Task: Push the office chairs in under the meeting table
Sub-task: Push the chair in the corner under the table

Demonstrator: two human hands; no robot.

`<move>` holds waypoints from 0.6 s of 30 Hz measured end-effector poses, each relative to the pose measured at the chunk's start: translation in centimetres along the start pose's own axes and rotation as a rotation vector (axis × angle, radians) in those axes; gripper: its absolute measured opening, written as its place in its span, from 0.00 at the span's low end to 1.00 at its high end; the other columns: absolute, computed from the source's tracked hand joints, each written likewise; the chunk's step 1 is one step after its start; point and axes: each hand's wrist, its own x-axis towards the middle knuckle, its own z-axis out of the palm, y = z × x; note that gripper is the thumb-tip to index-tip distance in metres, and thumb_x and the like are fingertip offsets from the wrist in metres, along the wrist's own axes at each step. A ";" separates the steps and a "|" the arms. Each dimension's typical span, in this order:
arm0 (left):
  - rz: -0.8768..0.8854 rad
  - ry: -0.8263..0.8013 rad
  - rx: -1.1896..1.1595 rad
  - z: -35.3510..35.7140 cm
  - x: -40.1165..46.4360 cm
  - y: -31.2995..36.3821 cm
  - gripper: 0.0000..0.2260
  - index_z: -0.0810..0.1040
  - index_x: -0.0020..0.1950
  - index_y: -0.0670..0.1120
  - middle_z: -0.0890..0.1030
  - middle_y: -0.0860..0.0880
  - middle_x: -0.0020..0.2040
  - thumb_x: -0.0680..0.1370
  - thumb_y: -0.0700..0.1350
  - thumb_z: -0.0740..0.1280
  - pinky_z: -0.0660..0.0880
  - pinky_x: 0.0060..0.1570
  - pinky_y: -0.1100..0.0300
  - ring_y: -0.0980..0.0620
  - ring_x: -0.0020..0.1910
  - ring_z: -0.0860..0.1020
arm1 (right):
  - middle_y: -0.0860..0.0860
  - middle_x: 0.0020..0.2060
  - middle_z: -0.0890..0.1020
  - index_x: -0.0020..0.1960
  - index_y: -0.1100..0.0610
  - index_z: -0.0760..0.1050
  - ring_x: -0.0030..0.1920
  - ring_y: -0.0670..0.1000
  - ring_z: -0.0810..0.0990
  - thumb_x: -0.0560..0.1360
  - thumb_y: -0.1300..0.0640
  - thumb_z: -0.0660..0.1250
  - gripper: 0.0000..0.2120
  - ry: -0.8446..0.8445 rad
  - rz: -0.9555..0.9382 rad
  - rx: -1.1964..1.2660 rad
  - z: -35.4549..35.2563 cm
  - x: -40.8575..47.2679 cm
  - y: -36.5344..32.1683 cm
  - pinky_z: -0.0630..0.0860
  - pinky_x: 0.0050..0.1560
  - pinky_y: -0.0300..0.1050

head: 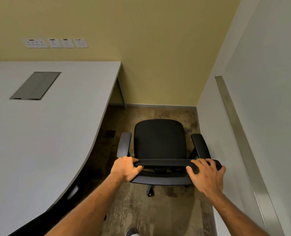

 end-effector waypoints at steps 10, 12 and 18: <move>-0.105 0.050 -0.024 -3.9 8.9 -5.3 0.27 0.82 0.63 0.58 0.85 0.53 0.48 0.74 0.70 0.57 0.72 0.41 0.56 0.50 0.46 0.81 | 0.38 0.65 0.77 0.65 0.37 0.74 0.70 0.49 0.68 0.74 0.30 0.47 0.28 -0.041 -0.193 -0.005 -1.1 15.1 -6.5 0.62 0.66 0.65; -0.129 0.030 -0.016 -5.0 11.1 -6.3 0.27 0.83 0.60 0.58 0.81 0.55 0.40 0.74 0.70 0.56 0.70 0.39 0.56 0.53 0.39 0.77 | 0.37 0.66 0.76 0.66 0.37 0.73 0.71 0.48 0.67 0.74 0.30 0.44 0.30 -0.076 -0.228 -0.024 -1.2 18.7 -8.2 0.59 0.67 0.66; -0.191 0.067 -0.007 -8.9 17.2 -9.4 0.27 0.85 0.52 0.54 0.75 0.55 0.32 0.75 0.71 0.56 0.67 0.34 0.57 0.56 0.31 0.71 | 0.38 0.69 0.74 0.70 0.38 0.70 0.75 0.48 0.65 0.76 0.32 0.45 0.29 -0.136 -0.410 -0.120 -2.8 29.8 -13.9 0.45 0.73 0.72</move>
